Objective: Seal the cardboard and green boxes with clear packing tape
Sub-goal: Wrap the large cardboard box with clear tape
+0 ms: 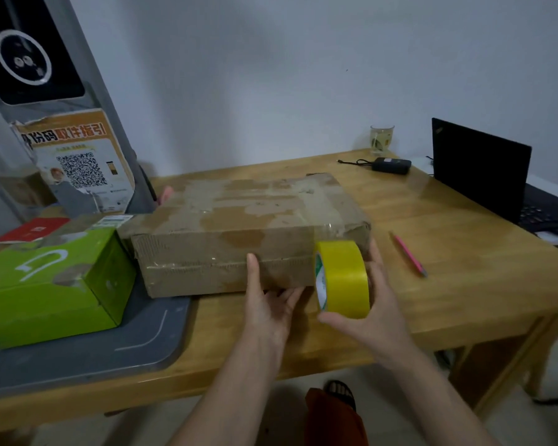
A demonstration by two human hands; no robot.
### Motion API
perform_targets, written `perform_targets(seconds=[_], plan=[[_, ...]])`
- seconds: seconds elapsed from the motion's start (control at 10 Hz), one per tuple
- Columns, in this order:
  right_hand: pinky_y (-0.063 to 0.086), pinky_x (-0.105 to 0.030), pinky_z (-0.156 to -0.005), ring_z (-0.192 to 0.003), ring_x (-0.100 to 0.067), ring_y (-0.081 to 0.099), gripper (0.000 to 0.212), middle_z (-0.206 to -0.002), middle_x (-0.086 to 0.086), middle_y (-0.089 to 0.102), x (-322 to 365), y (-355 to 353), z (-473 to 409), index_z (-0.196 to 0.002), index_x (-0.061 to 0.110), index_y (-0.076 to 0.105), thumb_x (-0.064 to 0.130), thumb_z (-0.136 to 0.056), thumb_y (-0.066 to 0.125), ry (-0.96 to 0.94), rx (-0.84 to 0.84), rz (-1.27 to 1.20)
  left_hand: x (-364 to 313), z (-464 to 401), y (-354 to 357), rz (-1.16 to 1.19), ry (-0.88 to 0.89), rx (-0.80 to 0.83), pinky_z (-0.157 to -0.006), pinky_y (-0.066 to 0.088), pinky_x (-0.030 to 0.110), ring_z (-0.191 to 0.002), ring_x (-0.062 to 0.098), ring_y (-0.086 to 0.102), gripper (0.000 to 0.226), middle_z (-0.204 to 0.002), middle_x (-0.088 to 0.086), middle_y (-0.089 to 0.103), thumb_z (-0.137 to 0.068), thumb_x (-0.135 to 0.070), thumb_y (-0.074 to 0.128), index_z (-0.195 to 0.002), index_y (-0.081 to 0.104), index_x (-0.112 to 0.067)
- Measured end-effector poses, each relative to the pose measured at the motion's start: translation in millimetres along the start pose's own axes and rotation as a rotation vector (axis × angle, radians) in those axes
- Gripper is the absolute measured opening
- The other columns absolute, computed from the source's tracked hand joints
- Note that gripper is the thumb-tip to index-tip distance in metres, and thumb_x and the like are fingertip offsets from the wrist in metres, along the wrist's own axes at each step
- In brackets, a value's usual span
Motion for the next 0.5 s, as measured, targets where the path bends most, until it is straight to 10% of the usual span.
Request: perform_targets(seconds=[0.2,0.3,0.5], plan=[[0.039,-0.039,-0.109,-0.135,-0.023,0.044,0.059,-0.139,-0.003,0.053,100,-26,-31,-0.117,0.056,0.049,0.045,-0.066,0.075,-0.344,-0.214,0.023,-33,39,64,-0.009,0.099,0.016,-0.077,0.061,0.039,-0.088,0.028,0.069,0.048,-0.100,0.019,0.069,-0.086,-0.038,0.069,-0.117,0.059,-0.003],[0.051,-0.020,-0.074,-0.084,-0.003,0.065,0.033,-0.091,0.006,0.070,136,-46,-59,-0.102,0.024,0.064,0.030,-0.073,0.079,-0.326,-0.292,-0.130,-48,74,100,-0.034,0.155,0.090,-0.088,0.057,0.040,-0.093,0.028,0.069,0.022,-0.099,0.018,0.071,-0.091,-0.021,0.066,-0.105,0.062,-0.005],[0.048,-0.021,-0.058,-0.061,-0.004,0.056,0.015,-0.070,0.007,0.060,179,-73,-115,-0.078,0.021,0.061,0.030,-0.082,0.073,-0.178,-0.319,-0.257,-86,134,147,-0.980,0.733,0.257,-0.085,0.051,0.019,-0.099,-0.002,0.062,0.072,-0.117,-0.009,0.067,-0.080,-0.025,0.079,-0.143,0.044,-0.017]])
Point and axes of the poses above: each hand's wrist, its own z-axis away from the middle knuckle, its own y-axis out of the palm, x = y × z, the point moved 10 cm from there along -z, towards the middle knuckle
